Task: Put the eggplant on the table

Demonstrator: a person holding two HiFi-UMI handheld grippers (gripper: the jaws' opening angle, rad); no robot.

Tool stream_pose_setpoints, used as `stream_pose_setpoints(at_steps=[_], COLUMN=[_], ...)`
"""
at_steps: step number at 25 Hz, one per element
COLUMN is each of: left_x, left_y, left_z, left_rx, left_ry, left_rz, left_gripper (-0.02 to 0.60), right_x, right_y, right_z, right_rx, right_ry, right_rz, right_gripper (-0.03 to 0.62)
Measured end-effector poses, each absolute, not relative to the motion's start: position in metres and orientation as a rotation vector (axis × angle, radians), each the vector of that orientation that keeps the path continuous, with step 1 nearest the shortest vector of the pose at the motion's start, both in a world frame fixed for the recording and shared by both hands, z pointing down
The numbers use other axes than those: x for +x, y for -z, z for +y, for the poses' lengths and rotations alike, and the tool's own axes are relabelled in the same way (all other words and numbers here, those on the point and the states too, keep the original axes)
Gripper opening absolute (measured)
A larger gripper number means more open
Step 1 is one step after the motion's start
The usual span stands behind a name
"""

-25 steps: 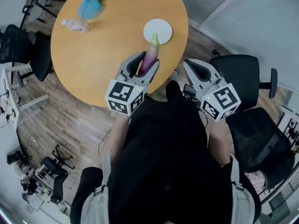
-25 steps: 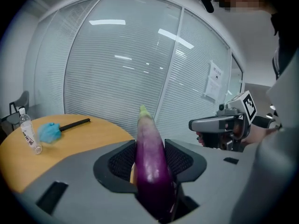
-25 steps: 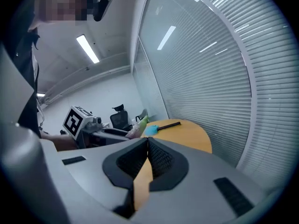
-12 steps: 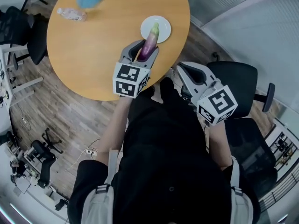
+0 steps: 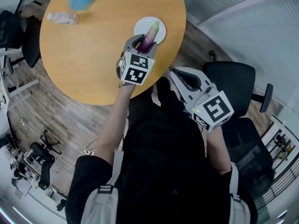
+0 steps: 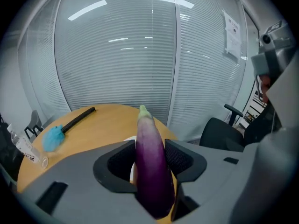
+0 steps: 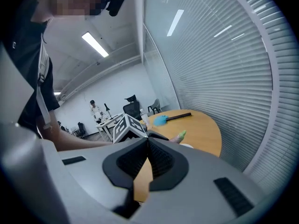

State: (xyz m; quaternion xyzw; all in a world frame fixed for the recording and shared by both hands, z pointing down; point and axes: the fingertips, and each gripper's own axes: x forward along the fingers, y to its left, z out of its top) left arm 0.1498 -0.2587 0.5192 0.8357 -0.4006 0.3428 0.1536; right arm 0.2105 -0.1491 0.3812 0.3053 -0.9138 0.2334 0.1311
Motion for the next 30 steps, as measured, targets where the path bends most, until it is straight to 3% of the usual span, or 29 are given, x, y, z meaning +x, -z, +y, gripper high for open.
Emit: stream_pose_setpoints(at_steps=[30], left_x=[0.157], left_y=[-0.633], left_z=[-0.315], left_rx=[2.265], left_ry=[-1.228], left_rz=[-1.068], left_gripper=[0.209], right_x=[0.228], right_y=[-0.404], right_z=[-0.172], right_rx=[0.940], right_ry=[-0.768], right_rz=[-2.572], right_gripper=[0.017])
